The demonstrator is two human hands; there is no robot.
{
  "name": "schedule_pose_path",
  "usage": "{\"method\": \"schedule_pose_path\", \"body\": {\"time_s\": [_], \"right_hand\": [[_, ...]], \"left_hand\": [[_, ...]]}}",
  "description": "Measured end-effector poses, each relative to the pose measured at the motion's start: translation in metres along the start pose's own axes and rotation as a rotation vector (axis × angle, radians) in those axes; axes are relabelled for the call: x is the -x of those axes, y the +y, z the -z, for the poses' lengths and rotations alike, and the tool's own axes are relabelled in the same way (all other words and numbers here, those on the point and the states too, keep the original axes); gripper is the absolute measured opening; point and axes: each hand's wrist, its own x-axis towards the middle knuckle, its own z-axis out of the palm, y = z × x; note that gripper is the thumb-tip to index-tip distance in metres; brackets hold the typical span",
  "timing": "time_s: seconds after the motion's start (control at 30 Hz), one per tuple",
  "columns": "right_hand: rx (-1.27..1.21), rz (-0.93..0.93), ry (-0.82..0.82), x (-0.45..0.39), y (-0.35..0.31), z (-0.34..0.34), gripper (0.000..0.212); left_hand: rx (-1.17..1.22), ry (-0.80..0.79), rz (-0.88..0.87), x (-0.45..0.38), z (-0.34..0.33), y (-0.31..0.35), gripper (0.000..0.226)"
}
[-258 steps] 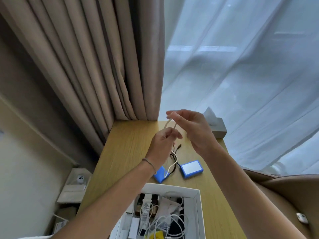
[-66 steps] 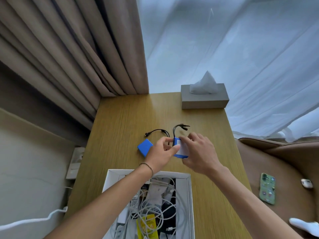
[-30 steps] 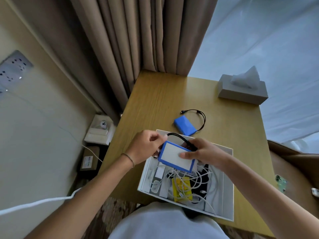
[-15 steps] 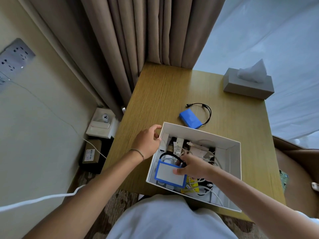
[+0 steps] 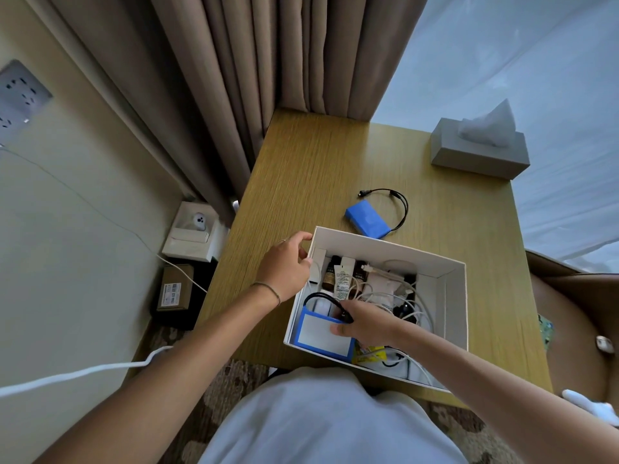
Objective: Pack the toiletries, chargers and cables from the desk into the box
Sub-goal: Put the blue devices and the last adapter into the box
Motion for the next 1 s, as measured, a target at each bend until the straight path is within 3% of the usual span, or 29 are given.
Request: {"method": "schedule_pose_path", "body": {"time_s": [0.13,0.4,0.63,0.83,1.0], "right_hand": [[0.102,0.02,0.074,0.01,-0.006,0.0,0.018],[0.187,0.07,0.375,0.033,-0.006,0.011,0.025],[-0.013,0.101,0.629,0.034,0.005,0.084,0.024],[-0.18,-0.007,0.691,0.007,0.031,0.151,0.026],[-0.276,-0.06,0.701,-0.019,0.06,0.181,0.026]], "left_hand": [[-0.007,0.001,-0.009,0.001,0.001,0.001,0.044],[-0.028,0.012,0.005,0.001,0.002,0.006,0.041],[-0.039,0.107,-0.07,-0.021,0.003,0.033,0.034],[-0.114,0.044,-0.112,-0.063,-0.003,0.069,0.029],[-0.257,-0.148,-0.161,-0.109,-0.024,0.091,0.033]]}}
